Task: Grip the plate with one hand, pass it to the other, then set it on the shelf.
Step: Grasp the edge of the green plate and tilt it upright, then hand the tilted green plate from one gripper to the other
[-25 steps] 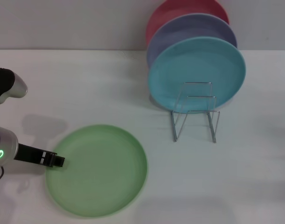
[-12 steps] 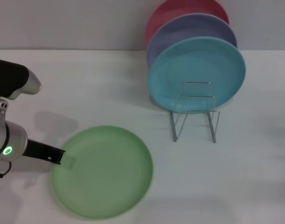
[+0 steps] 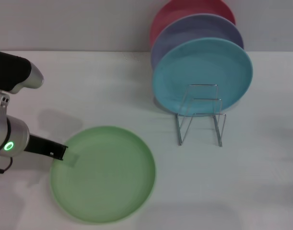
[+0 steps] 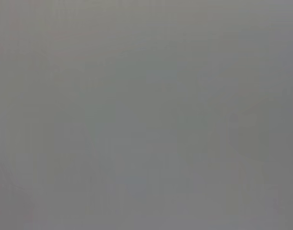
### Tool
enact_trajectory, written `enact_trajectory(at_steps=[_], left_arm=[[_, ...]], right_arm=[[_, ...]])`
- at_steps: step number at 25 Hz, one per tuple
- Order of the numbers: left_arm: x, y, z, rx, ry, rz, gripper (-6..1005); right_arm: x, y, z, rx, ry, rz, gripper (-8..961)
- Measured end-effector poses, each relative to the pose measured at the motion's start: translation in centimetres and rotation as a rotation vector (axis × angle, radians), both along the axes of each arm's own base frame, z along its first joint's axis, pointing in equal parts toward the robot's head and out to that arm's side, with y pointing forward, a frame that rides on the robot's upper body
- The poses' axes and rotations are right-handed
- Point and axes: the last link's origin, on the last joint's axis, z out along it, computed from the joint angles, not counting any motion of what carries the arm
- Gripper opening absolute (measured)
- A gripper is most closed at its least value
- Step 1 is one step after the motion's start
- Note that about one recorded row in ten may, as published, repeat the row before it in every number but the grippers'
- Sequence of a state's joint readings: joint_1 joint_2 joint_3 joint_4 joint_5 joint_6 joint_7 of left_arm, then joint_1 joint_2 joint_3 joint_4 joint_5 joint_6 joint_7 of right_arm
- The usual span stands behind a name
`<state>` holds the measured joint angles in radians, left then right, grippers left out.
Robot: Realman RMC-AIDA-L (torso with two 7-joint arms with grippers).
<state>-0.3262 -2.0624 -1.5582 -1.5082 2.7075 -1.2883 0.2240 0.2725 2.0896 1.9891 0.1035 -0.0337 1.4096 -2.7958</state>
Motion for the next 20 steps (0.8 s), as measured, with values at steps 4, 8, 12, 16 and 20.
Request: enact_trajectory(at_steps=[4,8,12,16,20], left_arm=[[1.0,0.5,1.1,0.025,0.003,-0.054,28],[2.3,0.9,2.4,0.062,-0.002,-0.107,30],[3.5,1.3,4.0,0.109,-0.002,-0.167,31],[4.2,1.5,5.1,0.137,0.003,-0.208,33],[4.9,1.5,6.0,0.166,0.002,-0.242,35]], right_arm=[[-0.5,0.1,0.0,0.001,-0.002,0.031,750],[-1.8,-0.1,0.2,0.02,-0.011,0.121,747],[-4.1,-0.5,0.7,0.055,-0.041,0.282,744],[-6.8,0.3,1.3,0.056,-0.02,0.459,741],[-10.7,1.6,1.8,0.033,0.022,0.681,738]])
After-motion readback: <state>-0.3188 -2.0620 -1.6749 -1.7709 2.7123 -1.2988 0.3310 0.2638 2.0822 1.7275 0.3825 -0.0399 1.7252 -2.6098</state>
